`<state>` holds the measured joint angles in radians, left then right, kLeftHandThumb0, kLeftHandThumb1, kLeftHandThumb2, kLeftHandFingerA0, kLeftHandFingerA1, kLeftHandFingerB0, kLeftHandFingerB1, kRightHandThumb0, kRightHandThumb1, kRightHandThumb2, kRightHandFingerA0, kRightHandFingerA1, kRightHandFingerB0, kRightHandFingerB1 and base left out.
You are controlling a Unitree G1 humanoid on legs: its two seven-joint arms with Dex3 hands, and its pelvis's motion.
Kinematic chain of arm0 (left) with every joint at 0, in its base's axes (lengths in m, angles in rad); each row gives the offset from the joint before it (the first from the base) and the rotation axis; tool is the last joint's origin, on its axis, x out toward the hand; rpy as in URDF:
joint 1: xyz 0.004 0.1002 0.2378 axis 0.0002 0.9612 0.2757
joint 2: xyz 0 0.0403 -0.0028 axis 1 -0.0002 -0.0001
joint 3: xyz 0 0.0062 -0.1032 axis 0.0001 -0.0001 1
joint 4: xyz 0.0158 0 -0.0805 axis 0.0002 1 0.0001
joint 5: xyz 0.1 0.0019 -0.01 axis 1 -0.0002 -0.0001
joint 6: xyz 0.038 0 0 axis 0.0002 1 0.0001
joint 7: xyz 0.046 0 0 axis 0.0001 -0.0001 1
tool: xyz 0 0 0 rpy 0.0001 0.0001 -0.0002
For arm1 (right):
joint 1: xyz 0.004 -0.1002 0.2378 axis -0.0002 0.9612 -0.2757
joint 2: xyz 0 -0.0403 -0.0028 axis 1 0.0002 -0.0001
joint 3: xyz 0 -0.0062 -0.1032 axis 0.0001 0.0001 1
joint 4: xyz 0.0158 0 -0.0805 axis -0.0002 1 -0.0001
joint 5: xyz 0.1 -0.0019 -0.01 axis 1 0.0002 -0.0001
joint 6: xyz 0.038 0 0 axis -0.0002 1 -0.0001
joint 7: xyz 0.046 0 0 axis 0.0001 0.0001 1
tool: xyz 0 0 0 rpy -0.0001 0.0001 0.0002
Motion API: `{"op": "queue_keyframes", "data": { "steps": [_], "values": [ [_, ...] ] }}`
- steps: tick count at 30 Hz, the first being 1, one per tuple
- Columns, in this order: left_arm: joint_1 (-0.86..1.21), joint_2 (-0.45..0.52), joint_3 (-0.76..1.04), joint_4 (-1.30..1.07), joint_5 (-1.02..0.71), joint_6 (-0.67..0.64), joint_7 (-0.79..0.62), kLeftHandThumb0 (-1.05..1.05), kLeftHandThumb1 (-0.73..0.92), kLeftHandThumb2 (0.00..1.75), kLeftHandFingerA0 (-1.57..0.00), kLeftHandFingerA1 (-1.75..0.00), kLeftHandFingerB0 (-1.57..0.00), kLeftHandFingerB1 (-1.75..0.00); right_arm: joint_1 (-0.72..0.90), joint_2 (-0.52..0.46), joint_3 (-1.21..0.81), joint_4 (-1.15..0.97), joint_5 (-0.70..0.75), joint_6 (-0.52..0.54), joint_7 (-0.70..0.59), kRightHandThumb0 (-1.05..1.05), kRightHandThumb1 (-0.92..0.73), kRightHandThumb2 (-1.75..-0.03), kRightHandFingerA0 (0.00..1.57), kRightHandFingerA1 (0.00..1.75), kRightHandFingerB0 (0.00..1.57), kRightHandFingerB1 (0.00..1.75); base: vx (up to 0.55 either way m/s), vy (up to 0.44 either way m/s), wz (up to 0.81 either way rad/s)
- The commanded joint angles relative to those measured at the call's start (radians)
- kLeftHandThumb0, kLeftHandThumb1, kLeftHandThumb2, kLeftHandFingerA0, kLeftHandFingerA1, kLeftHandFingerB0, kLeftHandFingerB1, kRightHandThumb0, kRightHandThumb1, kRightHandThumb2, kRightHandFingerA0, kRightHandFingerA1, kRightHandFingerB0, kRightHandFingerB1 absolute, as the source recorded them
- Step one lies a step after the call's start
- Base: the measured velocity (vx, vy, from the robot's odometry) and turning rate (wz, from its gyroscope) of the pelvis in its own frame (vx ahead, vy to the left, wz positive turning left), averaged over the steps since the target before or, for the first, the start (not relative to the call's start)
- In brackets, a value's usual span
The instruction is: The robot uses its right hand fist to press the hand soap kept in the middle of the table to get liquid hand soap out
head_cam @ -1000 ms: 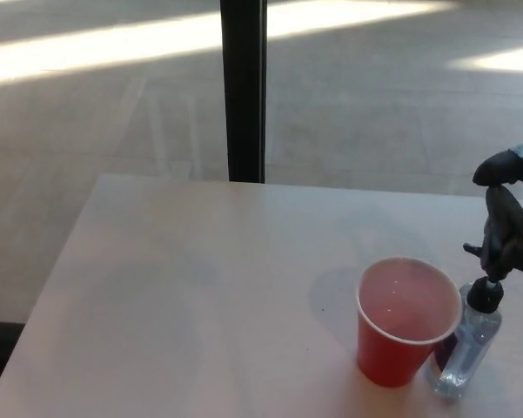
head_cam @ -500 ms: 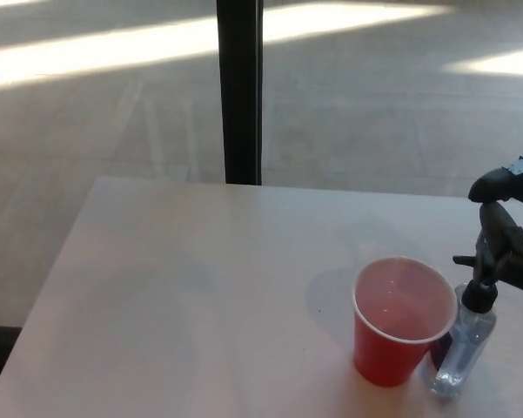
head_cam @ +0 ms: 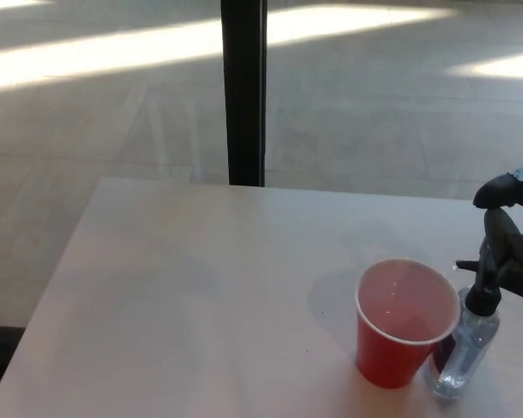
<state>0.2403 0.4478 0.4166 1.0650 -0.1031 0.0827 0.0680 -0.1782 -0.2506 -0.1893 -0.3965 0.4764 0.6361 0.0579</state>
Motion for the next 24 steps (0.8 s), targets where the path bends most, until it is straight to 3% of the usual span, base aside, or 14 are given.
{"op": "queue_keyframes", "data": {
  "steps": [1,5,6,10,22,24],
  "values": [
    [0.003,0.015,0.003,-0.007,-0.009,-0.003,0.005,-0.18,0.36,0.88,-0.79,-0.93,-0.55,-0.77,0.112,0.004,0.054,0.057,-0.04,0.054,0.005,-0.24,-0.64,-1.08,0.97,1.75,0.6,1.61,0.0,0.0,0.0],
    [-0.002,0.015,-0.002,-0.005,-0.004,-0.009,0.008,-0.2,0.36,0.87,-0.81,-0.95,-0.57,-0.78,0.144,0.003,0.064,0.072,-0.034,0.017,0.027,-0.24,-0.66,-1.08,0.92,1.75,0.62,1.49,0.0,0.0,0.0],
    [-0.005,0.015,-0.001,-0.003,-0.006,-0.005,0.009,-0.2,0.35,0.86,-0.8,-0.94,-0.56,-0.77,0.15,0.003,0.068,0.074,-0.035,0.011,0.028,-0.25,-0.7,-1.0,0.96,1.75,0.53,1.61,0.0,0.0,0.0],
    [-0.01,0.019,-0.011,0.002,0.004,0.004,0.015,-0.2,0.37,0.85,-0.81,-0.94,-0.57,-0.77,0.165,0.003,0.084,0.081,-0.044,0.004,0.011,-0.26,-0.75,-0.92,0.93,1.75,0.5,1.61,0.0,0.0,0.0],
    [-0.011,0.017,-0.008,0.002,0.0,0.0,0.015,-0.18,0.36,0.86,-0.82,-0.95,-0.58,-0.79,0.201,-0.008,0.127,0.12,-0.057,-0.067,0.022,-0.25,-0.67,-1.05,0.95,1.75,0.53,1.68,0.0,0.0,0.0],
    [-0.002,0.017,-0.011,-0.008,0.003,0.001,0.011,-0.2,0.36,0.86,-0.79,-0.93,-0.55,-0.77,0.204,-0.01,0.131,0.122,-0.059,-0.07,0.021,-0.27,-0.73,-0.97,0.95,1.75,0.51,1.67,0.0,0.0,0.0]
  ]
}}
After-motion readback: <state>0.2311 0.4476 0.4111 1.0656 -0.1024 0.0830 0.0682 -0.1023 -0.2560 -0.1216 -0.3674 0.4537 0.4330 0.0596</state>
